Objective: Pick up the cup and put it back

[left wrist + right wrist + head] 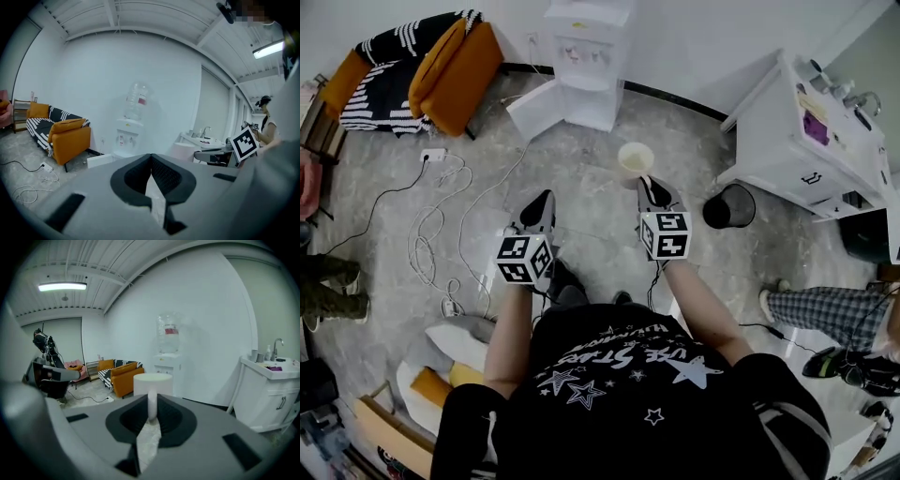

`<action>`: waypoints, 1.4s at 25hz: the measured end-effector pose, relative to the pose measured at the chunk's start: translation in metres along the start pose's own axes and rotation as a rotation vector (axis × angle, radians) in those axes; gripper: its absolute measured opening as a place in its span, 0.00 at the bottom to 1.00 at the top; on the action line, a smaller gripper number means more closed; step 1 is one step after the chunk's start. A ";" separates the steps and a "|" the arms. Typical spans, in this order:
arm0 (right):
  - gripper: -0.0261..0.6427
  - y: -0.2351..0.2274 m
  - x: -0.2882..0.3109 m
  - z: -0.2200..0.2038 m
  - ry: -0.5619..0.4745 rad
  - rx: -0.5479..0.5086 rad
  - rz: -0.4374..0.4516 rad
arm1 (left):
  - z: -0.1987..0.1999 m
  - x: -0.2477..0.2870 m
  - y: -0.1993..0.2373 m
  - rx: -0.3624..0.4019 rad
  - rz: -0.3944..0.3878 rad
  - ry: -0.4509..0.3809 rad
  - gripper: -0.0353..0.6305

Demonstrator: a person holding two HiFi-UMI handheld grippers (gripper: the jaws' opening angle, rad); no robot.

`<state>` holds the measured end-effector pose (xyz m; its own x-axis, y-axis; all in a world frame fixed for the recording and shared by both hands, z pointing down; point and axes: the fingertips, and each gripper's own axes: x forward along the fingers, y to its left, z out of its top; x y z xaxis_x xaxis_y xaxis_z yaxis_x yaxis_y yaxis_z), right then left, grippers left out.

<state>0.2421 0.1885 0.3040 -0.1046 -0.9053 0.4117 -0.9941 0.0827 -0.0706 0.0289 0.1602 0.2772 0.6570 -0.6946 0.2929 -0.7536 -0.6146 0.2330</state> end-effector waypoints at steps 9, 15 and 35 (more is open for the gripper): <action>0.10 0.004 -0.055 -0.026 -0.010 -0.036 0.032 | -0.017 -0.039 -0.047 0.011 -0.002 -0.041 0.07; 0.10 -0.001 -0.059 -0.021 -0.015 -0.042 0.040 | -0.019 -0.050 -0.046 0.000 0.035 -0.044 0.07; 0.10 0.087 0.136 0.035 0.006 -0.036 0.007 | 0.017 -0.020 0.175 0.014 0.030 0.017 0.07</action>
<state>0.1422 0.0583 0.3221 -0.1113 -0.9023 0.4166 -0.9938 0.1040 -0.0403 -0.1155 0.0603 0.2963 0.6335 -0.7065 0.3155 -0.7727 -0.5986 0.2111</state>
